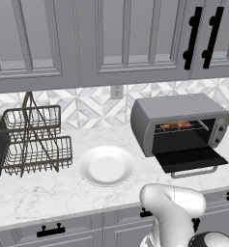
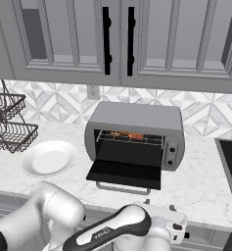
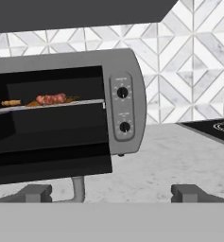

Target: Pick up the kebab skewer and baguette bread, and place them inside the toaster oven. Close the toaster oven door and start by setting the timer.

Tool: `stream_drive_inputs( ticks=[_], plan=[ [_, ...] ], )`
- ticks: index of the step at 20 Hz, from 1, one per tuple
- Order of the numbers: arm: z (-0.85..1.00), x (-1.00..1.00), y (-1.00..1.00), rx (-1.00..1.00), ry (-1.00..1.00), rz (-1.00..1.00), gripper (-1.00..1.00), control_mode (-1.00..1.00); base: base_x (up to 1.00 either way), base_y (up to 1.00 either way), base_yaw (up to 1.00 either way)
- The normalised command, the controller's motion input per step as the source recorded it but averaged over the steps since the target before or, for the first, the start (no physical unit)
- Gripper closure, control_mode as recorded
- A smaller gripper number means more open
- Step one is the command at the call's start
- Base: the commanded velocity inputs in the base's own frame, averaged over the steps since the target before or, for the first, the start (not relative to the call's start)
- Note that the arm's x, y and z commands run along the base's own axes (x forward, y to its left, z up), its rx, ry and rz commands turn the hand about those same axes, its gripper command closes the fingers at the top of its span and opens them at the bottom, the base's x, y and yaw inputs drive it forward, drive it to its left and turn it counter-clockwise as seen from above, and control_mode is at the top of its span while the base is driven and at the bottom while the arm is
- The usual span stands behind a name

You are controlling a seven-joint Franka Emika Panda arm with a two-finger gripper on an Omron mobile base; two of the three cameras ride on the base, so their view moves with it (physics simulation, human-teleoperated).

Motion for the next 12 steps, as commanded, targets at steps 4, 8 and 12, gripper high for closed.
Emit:
stream_drive_inputs(
  ticks=[4, 8, 12],
  plan=[
    [-0.01, 0.15, 0.0, 0.0, 0.0, 0.0, -1.0, -1.0, 0.0, 0.0, 0.0],
    [0.0, 0.27, 0.0, 0.0, 0.0, 0.0, -1.0, -1.0, 0.0, 0.0, 0.0],
    [-0.06, 0.22, 0.0, 0.0, 0.0, 0.0, -1.0, -1.0, 0.0, 0.0, 0.0]
  ],
)
